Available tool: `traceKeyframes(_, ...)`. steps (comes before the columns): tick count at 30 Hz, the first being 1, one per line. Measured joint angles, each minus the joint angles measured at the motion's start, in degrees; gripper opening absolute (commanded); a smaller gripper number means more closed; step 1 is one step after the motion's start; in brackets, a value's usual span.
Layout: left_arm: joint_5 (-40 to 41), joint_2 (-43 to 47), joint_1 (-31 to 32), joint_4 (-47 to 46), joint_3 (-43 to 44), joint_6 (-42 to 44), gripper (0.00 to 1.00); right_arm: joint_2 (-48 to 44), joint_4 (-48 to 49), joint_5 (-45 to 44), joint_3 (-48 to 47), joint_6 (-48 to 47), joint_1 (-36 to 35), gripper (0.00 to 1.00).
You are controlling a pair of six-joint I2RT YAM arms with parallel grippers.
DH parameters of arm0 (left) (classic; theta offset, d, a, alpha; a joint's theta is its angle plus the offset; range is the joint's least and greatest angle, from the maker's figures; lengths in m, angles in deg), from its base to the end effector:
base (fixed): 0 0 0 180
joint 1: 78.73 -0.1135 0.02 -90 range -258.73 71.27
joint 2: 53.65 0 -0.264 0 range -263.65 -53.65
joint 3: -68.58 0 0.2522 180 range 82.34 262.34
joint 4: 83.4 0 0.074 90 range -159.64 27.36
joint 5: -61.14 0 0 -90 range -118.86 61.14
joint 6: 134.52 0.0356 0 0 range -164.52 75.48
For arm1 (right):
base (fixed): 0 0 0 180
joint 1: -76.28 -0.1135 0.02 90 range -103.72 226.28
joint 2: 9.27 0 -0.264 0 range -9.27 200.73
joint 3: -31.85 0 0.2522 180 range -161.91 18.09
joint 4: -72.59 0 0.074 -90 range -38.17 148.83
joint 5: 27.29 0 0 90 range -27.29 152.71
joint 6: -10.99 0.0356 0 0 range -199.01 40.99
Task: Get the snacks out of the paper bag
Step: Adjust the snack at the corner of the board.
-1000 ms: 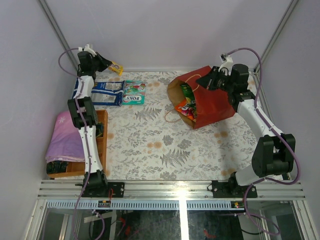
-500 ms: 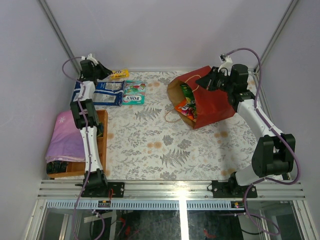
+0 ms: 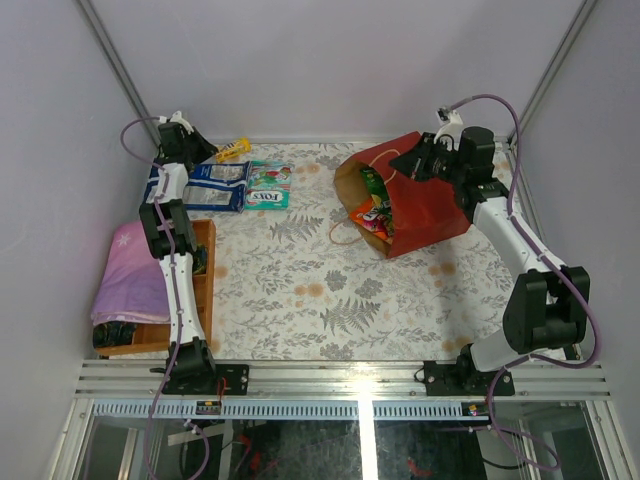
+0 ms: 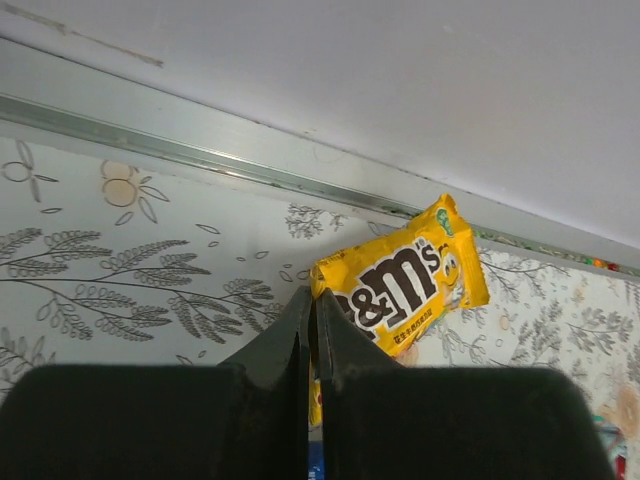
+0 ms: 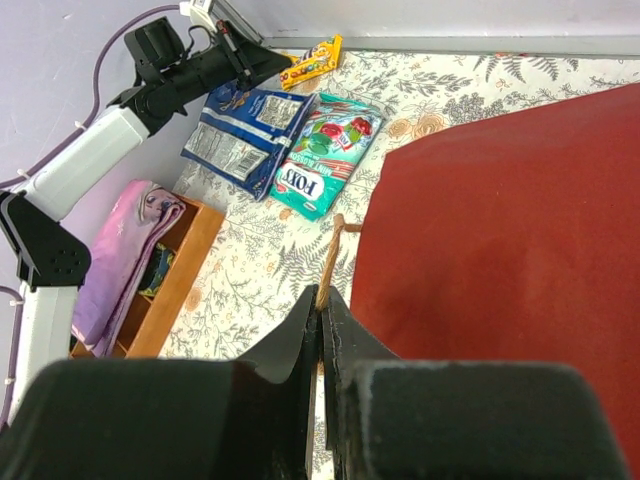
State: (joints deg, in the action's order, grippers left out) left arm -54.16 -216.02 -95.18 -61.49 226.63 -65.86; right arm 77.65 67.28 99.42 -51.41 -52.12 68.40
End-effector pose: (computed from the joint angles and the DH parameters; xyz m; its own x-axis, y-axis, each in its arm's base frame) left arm 0.5973 0.1605 0.1275 -0.4354 -0.4716 -0.7668 -0.0503 0.8632 -0.5024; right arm 0.3525 0.0703 0.3450 -0.4520 0.3035 -0.8388 -0.5498 0.6457 0.5299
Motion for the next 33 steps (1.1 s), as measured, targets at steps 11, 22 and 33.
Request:
traceKeyframes(11, 6.6, 1.0, 0.0, 0.7, 0.0, 5.2, 0.38, 0.4, 0.0, 0.0, 0.0, -0.4, 0.0, 0.0)
traceKeyframes(22, 12.1, 9.3, 0.7, 0.0, -6.4, 8.4, 1.0, 0.7, 0.0, 0.0, -0.1, -0.8, -0.5, 0.0)
traceKeyframes(33, 29.2, 10.8, 12.6, -2.9, -5.3, 26.4, 0.99, 1.0, -0.1, 0.0, -0.1, -1.4, -0.7, 0.0)
